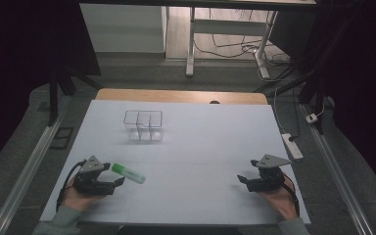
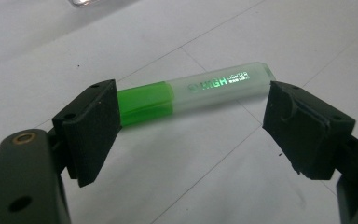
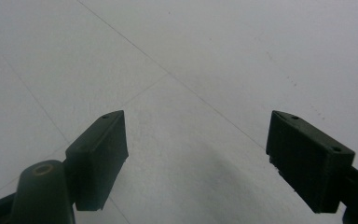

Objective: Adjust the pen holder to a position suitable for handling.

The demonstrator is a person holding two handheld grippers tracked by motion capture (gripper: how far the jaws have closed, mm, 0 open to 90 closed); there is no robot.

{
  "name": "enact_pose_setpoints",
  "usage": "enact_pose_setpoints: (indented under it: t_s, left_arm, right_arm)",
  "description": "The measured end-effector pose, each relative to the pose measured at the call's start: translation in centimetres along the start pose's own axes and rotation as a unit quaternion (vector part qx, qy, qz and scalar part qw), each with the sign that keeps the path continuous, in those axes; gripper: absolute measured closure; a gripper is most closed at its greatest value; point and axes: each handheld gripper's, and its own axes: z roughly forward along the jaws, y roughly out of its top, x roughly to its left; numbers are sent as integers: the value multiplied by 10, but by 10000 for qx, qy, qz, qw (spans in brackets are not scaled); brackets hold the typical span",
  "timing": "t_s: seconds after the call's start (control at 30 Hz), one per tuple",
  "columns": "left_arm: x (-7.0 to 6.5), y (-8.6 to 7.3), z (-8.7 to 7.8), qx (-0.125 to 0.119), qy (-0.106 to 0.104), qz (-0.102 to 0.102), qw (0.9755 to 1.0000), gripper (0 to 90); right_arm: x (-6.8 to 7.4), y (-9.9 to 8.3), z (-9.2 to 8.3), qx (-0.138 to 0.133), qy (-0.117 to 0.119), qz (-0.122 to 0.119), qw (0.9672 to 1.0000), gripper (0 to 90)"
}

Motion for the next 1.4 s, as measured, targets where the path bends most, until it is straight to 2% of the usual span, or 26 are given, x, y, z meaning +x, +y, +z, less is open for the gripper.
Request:
enact_pose_setpoints:
  t_s: [0.13, 0.23, 0.33, 0.4, 0.5, 0.7, 0.8, 0.87, 1.4]
  left_arm:
    - [0, -1, -2, 17, 25, -1, 10000, 187]
    - [1, 0, -2, -55, -6, -113, 9999, 189]
    - [-2, 1, -1, -27, 33, 10, 10000, 189]
    - [-2, 1, 0, -16, 13, 45, 10000, 190]
    - [0, 3, 1, -37, -4, 5, 10000, 191]
    - [0, 4, -2, -86, -7, -17, 10000, 193]
    - [-1, 5, -2, -105, -3, 20, 9999, 195]
    - [-2, 7, -2, -122, -41, -1, 9999, 197]
    - [0, 25, 1, -126, -39, 199, 9997, 209]
  right_arm:
    - [0, 0, -1, -68, 55, 59, 9999, 194]
    - [1, 0, -3, -139, 106, 76, 9998, 195]
    - [-1, 2, -2, -211, 144, 141, 9996, 197]
    - [-2, 3, -1, -158, 139, 133, 9997, 198]
    - [0, 2, -1, -124, 179, 178, 9996, 201]
    - [0, 1, 0, -145, 63, 162, 9997, 201]
    - [-1, 1, 2, -131, 114, 178, 9997, 202]
    - [-1, 2, 4, -246, 156, 227, 9993, 205]
    - [3, 6, 6, -147, 167, 44, 9997, 215]
